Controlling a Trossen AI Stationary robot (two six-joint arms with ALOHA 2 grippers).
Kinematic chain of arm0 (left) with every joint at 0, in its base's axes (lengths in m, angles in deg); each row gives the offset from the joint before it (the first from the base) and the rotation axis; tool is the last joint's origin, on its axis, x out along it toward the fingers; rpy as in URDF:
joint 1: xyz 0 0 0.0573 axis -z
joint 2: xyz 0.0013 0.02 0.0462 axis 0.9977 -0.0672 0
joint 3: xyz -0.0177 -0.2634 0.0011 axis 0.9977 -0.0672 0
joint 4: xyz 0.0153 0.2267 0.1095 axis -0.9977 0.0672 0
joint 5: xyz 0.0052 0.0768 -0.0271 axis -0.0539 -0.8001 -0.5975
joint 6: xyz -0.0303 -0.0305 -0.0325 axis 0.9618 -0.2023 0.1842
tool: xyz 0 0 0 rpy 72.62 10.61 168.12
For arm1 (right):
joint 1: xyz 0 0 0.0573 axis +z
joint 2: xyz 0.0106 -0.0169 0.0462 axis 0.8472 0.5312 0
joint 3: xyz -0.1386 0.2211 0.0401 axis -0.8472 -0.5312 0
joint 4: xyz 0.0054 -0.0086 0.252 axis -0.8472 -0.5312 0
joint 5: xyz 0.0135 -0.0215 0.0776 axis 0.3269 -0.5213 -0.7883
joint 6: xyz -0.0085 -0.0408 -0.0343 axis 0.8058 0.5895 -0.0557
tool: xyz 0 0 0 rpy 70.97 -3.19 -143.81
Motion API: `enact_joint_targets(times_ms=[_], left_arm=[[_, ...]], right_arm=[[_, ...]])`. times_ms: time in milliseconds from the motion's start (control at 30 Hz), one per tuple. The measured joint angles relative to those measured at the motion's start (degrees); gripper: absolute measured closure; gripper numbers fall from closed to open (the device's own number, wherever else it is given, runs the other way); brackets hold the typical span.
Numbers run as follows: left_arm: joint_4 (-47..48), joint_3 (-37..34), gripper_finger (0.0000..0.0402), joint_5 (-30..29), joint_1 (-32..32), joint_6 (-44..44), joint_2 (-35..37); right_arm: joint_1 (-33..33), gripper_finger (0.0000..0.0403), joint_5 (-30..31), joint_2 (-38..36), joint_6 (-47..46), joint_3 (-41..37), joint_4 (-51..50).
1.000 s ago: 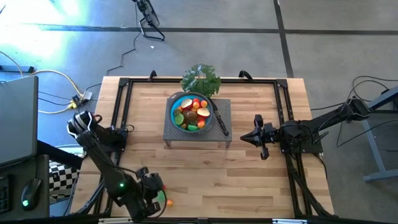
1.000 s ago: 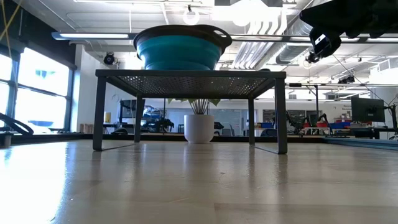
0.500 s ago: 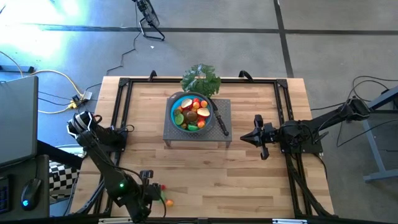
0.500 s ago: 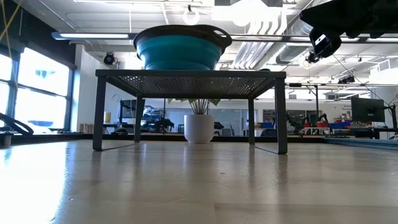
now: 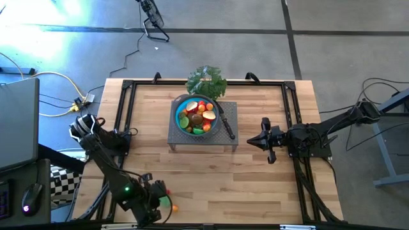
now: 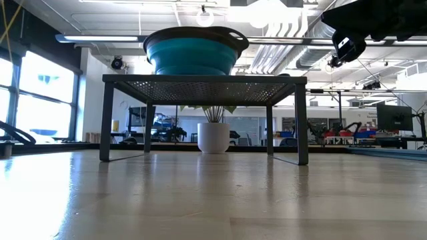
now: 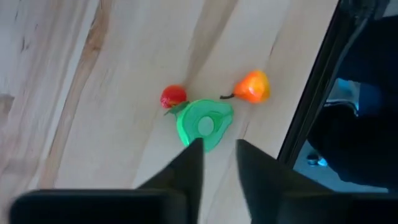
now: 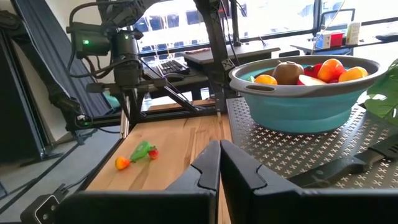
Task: Pick & Place Fruit
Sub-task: Put the pear into the blue strainer bowl on the shelf
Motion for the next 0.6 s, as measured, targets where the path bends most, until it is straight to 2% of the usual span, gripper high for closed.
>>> enact_joint_targets(times_ms=[367, 500, 600], left_arm=[[-1.1, 0.0, 0.0112, 1.2, -2.0, 8.4, -0.4], [-1.1, 0.0, 0.0059, 4.3, -1.8, 12.7, -0.8], [-1.6, 0.0, 0.0033, 5.7, -1.8, 18.3, -1.3]], right_arm=[[0.0, 0.0399, -0.1, 0.0, -0.1, 0.0, -1.1], [0.0, 0.0399, -0.2, 0.0, -0.1, 0.0, -1.1], [0.0, 0.0399, -0.2, 0.0, -0.1, 0.0, -1.2]])
